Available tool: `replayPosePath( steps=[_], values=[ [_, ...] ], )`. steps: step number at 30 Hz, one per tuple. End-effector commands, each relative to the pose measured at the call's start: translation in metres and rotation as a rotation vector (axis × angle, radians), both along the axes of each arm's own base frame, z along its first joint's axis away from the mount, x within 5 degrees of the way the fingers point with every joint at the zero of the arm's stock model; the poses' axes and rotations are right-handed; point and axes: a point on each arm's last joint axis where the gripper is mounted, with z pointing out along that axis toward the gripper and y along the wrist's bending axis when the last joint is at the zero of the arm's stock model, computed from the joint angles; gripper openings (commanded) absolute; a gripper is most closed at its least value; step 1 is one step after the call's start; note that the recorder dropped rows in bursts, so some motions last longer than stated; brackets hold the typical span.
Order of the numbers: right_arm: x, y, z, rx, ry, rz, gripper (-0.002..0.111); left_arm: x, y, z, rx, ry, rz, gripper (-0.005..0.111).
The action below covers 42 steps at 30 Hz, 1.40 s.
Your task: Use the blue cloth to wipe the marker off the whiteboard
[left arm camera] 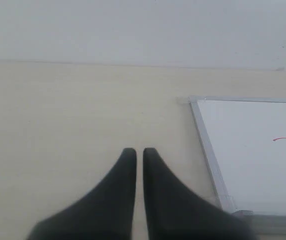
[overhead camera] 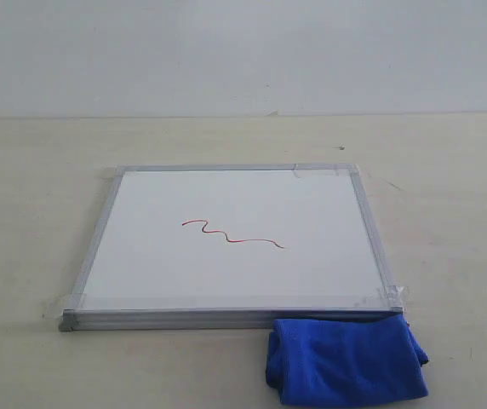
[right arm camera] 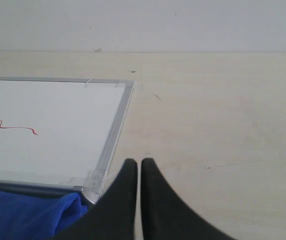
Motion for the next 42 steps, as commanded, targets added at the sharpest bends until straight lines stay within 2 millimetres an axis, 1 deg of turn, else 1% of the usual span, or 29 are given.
replayPosePath(
  steps=[1, 17, 22, 28, 31, 34, 37, 42],
  values=[
    [0.000, 0.000, 0.001, -0.008, -0.013, 0.000, 0.000, 0.000, 0.000, 0.000, 0.004, -0.012, 0.002, 0.005],
    [0.000, 0.000, 0.001, -0.008, -0.015, 0.000, 0.000, 0.000, 0.000, 0.000, 0.004, -0.012, 0.002, 0.005],
    [0.001, 0.000, 0.004, -0.007, -0.052, -0.003, 0.000, 0.000, 0.000, 0.000, 0.004, -0.012, 0.002, 0.005],
    [0.002, -0.002, 0.021, 0.003, -0.230, -0.017, 0.000, 0.000, 0.000, 0.000, 0.004, -0.012, 0.002, 0.005],
    [0.002, -0.002, 0.030, 0.079, -0.333, -0.031, 0.000, 0.000, 0.000, 0.000, 0.004, -0.012, 0.002, 0.005],
    [0.002, -0.003, 0.035, 0.111, -0.383, -0.035, 0.000, 0.000, 0.000, 0.000, 0.004, -0.012, 0.002, 0.005],
    [0.001, -0.003, 0.036, 0.104, -0.380, -0.034, 0.000, 0.000, 0.000, 0.000, 0.004, -0.012, 0.002, 0.005],
    [0.003, -0.002, 0.072, 0.105, -0.388, -0.030, 0.000, 0.000, 0.000, 0.000, 0.004, -0.012, 0.002, 0.005]
  ],
)
